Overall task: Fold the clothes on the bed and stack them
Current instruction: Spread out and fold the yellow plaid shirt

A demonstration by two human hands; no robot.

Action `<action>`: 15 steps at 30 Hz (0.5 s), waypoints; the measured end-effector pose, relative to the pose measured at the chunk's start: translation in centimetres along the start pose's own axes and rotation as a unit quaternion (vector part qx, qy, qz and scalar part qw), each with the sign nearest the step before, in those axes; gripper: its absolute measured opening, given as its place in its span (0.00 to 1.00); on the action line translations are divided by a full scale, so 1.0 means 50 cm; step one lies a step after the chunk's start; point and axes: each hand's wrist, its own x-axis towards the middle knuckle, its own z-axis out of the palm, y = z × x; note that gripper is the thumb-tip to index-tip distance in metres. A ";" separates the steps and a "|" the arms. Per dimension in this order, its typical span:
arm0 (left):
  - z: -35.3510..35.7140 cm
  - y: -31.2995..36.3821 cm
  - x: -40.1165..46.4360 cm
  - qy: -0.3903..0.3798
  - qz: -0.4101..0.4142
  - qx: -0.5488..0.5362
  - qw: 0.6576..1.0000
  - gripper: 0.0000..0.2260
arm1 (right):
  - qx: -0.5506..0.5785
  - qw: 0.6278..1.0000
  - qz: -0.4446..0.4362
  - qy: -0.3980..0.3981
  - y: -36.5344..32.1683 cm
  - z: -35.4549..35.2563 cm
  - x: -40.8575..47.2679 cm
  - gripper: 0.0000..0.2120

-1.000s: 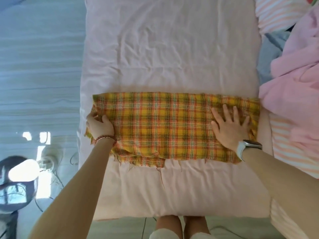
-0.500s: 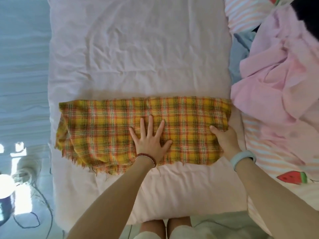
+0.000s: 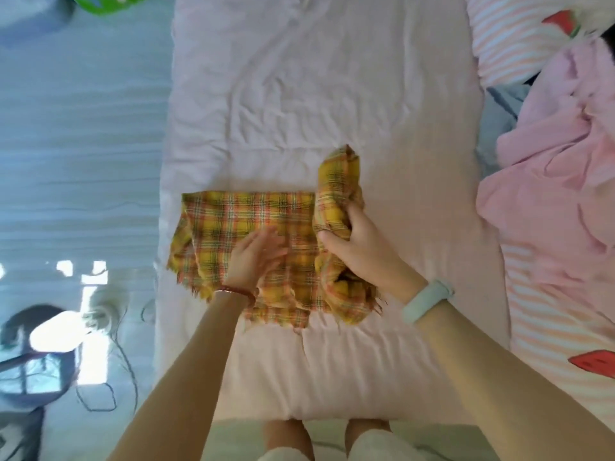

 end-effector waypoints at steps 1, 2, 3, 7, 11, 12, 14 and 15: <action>-0.048 0.004 -0.007 0.027 -0.018 -0.063 0.998 0.09 | -0.015 1.000 -0.011 -0.020 -0.016 0.046 0.015 0.20; -0.092 0.003 -0.012 0.045 -0.035 -0.113 0.992 0.09 | -0.020 0.999 -0.015 -0.039 -0.029 0.093 0.031 0.22; -0.134 0.001 -0.015 0.054 -0.052 -0.153 0.985 0.10 | -0.019 0.998 -0.016 -0.056 -0.041 0.141 0.048 0.23; -0.257 -0.015 -0.007 0.049 -0.110 -0.203 0.972 0.20 | -0.030 0.996 0.013 -0.087 -0.069 0.304 0.111 0.26; -0.306 -0.027 0.016 0.027 -0.138 -0.188 0.972 0.20 | -0.054 0.986 0.079 -0.137 -0.059 0.390 0.144 0.25; -0.304 -0.028 0.017 0.021 -0.136 -0.163 0.977 0.18 | -0.039 0.990 0.071 -0.118 -0.053 0.396 0.139 0.23; -0.298 -0.032 0.027 0.020 -0.110 -0.079 0.991 0.19 | -0.048 0.999 -0.006 0.003 -0.036 0.391 0.114 0.18; -0.293 -0.037 0.032 0.021 -0.086 -0.028 0.996 0.26 | -0.078 0.992 -0.053 0.080 -0.023 0.377 0.095 0.16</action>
